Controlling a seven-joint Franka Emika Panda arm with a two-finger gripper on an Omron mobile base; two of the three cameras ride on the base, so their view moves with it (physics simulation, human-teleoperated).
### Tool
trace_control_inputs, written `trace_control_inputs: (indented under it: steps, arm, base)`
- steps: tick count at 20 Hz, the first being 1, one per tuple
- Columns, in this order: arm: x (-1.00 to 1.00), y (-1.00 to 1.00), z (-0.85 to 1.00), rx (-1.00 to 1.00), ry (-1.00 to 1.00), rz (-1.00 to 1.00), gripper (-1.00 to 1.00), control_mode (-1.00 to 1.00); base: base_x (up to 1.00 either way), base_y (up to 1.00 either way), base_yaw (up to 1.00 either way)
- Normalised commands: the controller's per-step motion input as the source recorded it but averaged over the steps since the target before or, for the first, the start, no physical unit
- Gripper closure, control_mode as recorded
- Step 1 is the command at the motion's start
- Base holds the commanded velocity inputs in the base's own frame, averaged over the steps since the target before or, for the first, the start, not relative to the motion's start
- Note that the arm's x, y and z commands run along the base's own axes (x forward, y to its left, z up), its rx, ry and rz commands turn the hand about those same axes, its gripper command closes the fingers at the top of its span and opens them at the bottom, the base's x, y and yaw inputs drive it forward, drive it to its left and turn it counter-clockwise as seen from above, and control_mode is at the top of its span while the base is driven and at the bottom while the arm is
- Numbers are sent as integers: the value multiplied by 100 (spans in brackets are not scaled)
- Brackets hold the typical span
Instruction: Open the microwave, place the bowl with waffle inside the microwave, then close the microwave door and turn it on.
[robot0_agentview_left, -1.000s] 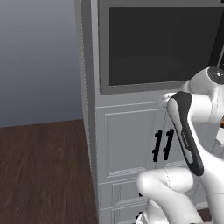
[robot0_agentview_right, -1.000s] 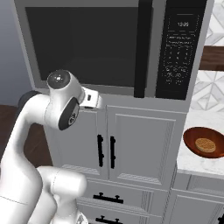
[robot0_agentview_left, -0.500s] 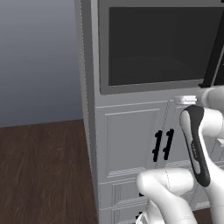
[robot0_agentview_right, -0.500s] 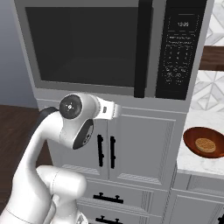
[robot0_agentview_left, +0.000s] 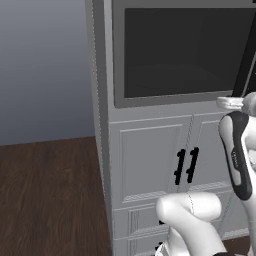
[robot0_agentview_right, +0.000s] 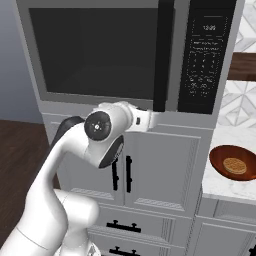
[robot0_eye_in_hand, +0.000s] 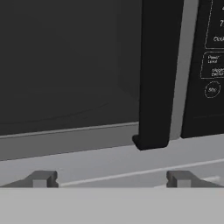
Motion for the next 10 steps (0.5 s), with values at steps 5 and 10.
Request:
trace_control_inputs:
  steps: [5,10]
  arm:
    - [-4,-45,53,0,0,-6,-100,-100]
    - [-26,-42,38,0,0,0,-100,-100]
  base:
    - [0,0,0]
    - [0,0,0]
